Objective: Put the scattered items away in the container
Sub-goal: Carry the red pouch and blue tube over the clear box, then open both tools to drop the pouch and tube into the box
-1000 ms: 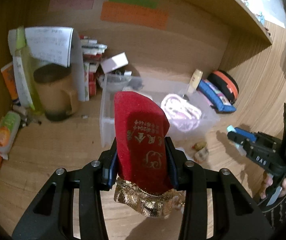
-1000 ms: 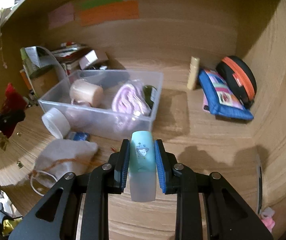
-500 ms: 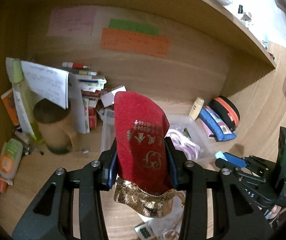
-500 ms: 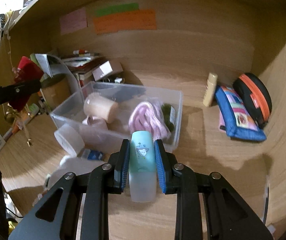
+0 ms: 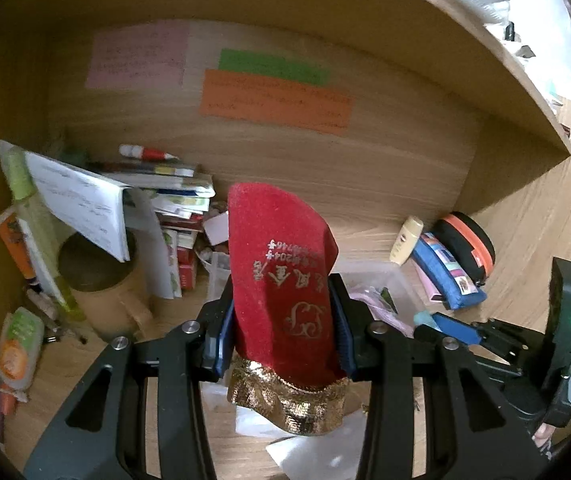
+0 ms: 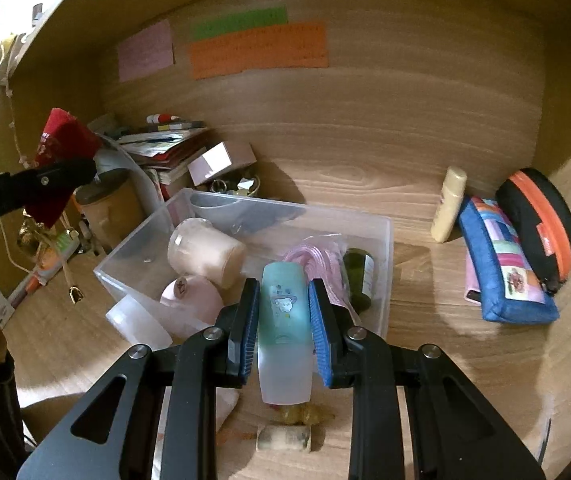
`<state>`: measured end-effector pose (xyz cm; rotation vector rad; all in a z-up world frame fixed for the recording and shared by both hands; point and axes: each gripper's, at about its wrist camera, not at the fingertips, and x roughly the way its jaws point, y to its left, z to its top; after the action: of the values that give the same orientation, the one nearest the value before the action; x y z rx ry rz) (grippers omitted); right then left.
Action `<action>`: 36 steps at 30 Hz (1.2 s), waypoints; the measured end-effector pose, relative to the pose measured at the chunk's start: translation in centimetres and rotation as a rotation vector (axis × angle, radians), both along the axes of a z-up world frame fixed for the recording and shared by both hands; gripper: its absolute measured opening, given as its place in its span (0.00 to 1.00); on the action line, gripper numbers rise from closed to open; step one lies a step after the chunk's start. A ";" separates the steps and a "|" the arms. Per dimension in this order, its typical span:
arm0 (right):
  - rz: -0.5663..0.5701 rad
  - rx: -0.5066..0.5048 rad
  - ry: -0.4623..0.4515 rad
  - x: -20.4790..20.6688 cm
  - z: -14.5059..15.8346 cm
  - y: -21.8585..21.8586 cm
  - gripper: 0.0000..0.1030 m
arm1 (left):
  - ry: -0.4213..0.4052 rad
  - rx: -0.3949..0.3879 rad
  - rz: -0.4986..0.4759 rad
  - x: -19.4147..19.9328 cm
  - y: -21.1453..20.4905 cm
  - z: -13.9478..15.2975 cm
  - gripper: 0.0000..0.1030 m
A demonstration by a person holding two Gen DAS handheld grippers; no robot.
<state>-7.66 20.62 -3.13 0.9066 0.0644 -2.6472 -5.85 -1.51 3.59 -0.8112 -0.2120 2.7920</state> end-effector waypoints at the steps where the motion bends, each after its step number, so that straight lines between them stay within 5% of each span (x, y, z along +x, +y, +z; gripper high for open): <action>1: 0.000 0.001 -0.005 -0.3 -0.1 -0.1 0.22 | -0.012 0.004 -0.006 -0.5 0.1 -0.2 0.40; 16: 0.011 0.053 -0.088 -4.8 -3.1 -2.2 0.22 | -0.119 -0.096 0.046 -5.9 1.9 -5.2 0.40; 29: 0.009 0.078 -0.123 -5.6 -4.1 -2.2 0.22 | -0.147 -0.186 0.031 -6.0 3.5 -7.2 0.40; 36: 0.010 0.078 -0.119 -5.7 -4.2 -2.2 0.22 | -0.154 -0.179 0.020 -5.4 3.2 -7.2 0.54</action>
<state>-13.35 18.41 -7.29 1.0847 0.1443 -2.5914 -11.23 1.73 -3.64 -1.0722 0.0057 2.7986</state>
